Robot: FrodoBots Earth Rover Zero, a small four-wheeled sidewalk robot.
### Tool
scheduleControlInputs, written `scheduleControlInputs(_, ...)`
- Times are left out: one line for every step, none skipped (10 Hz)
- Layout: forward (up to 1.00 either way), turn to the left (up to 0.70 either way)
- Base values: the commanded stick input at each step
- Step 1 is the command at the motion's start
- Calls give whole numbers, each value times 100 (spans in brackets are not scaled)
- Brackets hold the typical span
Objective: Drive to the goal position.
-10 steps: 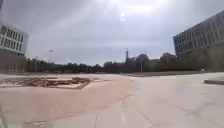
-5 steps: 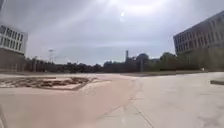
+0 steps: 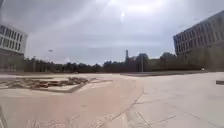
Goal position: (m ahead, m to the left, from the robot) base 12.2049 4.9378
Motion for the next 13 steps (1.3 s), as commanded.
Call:
scheduleControlInputs(70,0)
scheduleControlInputs(70,0)
scheduleControlInputs(70,0)
scheduleControlInputs(70,0)
scheduleControlInputs(70,0)
scheduleControlInputs(70,0)
scheduleControlInputs(70,0)
scheduleControlInputs(70,-35)
scheduleControlInputs(70,-35)
scheduleControlInputs(70,-35)
scheduleControlInputs(70,-35)
scheduleControlInputs(70,-10)
scheduleControlInputs(70,0)
